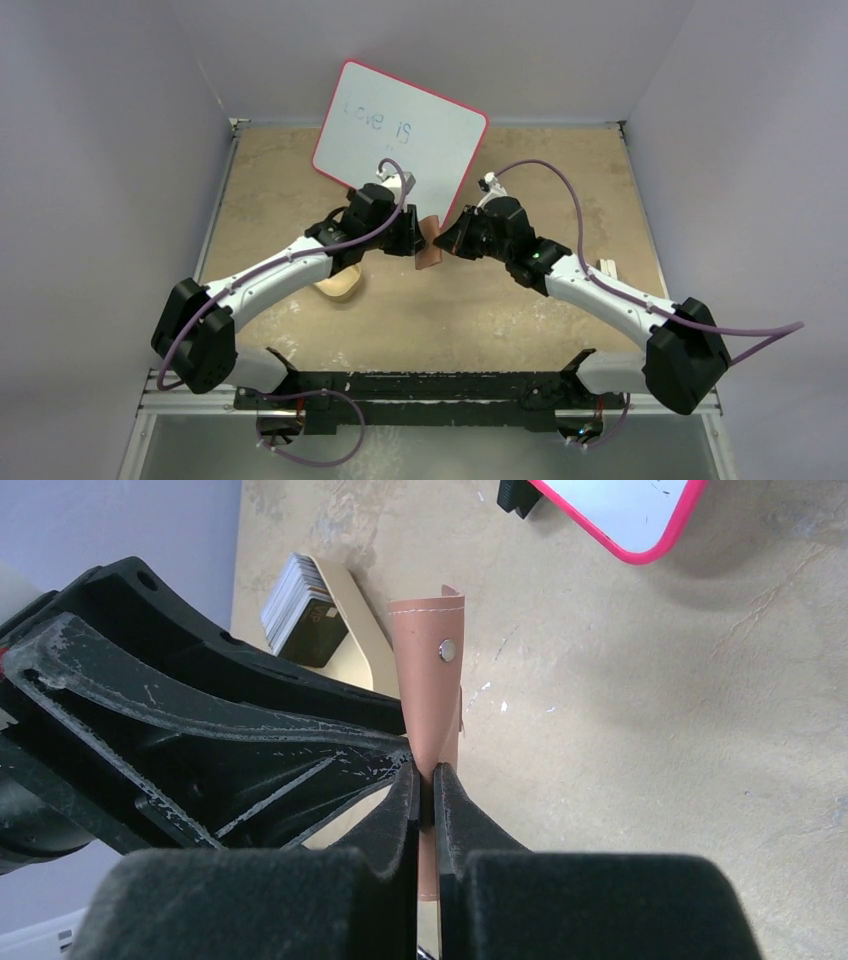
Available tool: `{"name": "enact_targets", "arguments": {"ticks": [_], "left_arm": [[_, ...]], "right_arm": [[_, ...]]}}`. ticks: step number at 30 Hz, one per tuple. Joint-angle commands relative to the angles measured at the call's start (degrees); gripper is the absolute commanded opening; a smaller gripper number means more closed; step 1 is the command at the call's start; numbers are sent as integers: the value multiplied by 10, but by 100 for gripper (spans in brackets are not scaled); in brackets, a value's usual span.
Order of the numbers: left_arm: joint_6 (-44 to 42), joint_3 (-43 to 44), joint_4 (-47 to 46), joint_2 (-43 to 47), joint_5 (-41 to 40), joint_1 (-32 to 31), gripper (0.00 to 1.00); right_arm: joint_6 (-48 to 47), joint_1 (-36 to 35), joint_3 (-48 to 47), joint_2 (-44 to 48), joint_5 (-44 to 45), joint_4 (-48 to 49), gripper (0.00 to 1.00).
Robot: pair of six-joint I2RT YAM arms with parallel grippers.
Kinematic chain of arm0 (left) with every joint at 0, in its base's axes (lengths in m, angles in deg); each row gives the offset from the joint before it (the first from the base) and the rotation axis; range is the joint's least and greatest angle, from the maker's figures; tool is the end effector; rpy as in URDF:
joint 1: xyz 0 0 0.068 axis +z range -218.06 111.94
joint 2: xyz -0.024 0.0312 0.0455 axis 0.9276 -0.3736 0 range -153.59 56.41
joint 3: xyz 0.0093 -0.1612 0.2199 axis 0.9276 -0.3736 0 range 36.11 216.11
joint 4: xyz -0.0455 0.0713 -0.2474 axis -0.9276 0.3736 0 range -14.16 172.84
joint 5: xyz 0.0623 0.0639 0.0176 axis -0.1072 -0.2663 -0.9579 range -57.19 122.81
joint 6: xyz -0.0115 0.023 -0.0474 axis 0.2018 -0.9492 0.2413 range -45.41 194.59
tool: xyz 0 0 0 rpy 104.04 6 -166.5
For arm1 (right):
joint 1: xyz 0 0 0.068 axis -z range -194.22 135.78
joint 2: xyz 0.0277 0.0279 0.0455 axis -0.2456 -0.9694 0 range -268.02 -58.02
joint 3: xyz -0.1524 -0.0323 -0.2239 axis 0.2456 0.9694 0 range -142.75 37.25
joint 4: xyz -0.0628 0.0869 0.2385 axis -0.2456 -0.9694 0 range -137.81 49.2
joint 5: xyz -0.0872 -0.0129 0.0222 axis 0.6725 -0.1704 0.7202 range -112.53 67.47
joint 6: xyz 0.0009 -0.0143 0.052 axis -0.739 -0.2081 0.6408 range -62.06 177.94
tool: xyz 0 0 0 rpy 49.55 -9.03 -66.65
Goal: Put the credit cards into the card holder
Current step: Open the card holder at the center of the board.
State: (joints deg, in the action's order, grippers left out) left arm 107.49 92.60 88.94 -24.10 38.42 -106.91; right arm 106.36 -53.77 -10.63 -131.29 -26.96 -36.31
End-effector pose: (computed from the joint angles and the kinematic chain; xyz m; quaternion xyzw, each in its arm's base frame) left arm 0.2407 -0.1984 0.2629 0.0682 0.8920 -0.2961 0.3347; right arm 0.2245 0.1890 0.2763 0.0418 0.8223 0.4164 0.3857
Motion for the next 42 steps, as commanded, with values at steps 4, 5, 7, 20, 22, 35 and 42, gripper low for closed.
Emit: {"name": "enact_targets", "arguments": {"ticks": [4, 5, 7, 20, 22, 35, 42], "left_arm": [[-36, 30, 25, -11, -69, 2, 15], [-38, 31, 29, -12, -71, 2, 13], [-39, 33, 34, -12, -76, 1, 8], [-41, 37, 77, 3, -118, 1, 0], [-40, 33, 82, 5, -117, 1, 0], [61, -49, -44, 33, 59, 2, 0], [107, -76, -109, 20, 107, 1, 0]], "right_arm": [[15, -11, -38, 19, -22, 48, 0], [15, -12, -37, 21, -20, 47, 0], [15, -11, -35, 25, -19, 45, 0], [30, -11, 12, 53, -8, -2, 0], [33, -12, 25, 59, 5, -11, 0], [39, -11, 105, 41, 58, -65, 39], [13, -11, 98, 29, 57, -63, 62]]}}
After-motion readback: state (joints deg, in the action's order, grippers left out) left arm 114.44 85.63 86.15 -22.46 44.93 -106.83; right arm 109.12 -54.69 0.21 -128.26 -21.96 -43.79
